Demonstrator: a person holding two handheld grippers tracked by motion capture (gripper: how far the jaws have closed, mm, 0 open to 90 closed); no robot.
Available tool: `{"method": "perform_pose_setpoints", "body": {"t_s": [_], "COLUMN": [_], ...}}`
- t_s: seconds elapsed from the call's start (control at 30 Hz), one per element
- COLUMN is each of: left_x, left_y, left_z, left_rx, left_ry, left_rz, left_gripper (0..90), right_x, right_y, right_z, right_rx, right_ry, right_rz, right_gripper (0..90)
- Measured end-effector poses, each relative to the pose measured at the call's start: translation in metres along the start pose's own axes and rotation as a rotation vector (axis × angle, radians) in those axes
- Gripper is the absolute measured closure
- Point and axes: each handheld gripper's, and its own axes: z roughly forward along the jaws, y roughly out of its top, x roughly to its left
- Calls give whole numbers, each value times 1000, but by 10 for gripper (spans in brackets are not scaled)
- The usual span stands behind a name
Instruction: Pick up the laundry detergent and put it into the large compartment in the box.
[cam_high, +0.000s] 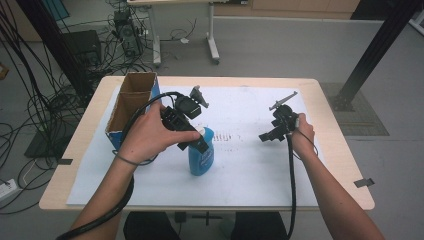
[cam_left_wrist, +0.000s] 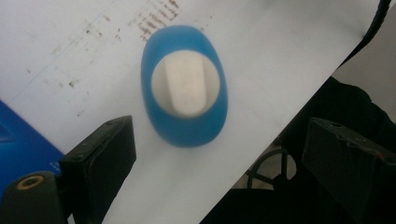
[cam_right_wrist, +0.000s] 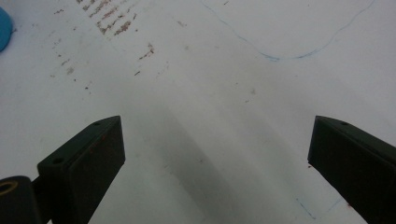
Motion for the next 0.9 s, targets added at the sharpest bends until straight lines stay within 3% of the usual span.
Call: {"method": "perform_pose_setpoints", "body": {"t_s": [0.33, 0.9], "left_x": [-6, 5], "left_y": [15, 25], "left_z": [13, 25], "left_rx": [3, 28], "left_ry": [4, 49], "left_rz": [4, -21], "left_gripper": [94, 96], "right_x": [-1, -2], "right_y": [-1, 0], "right_z": [0, 1], "right_rx": [-5, -7], "right_ry": [6, 7], "right_rz": [4, 1], "right_gripper": [36, 37]}}
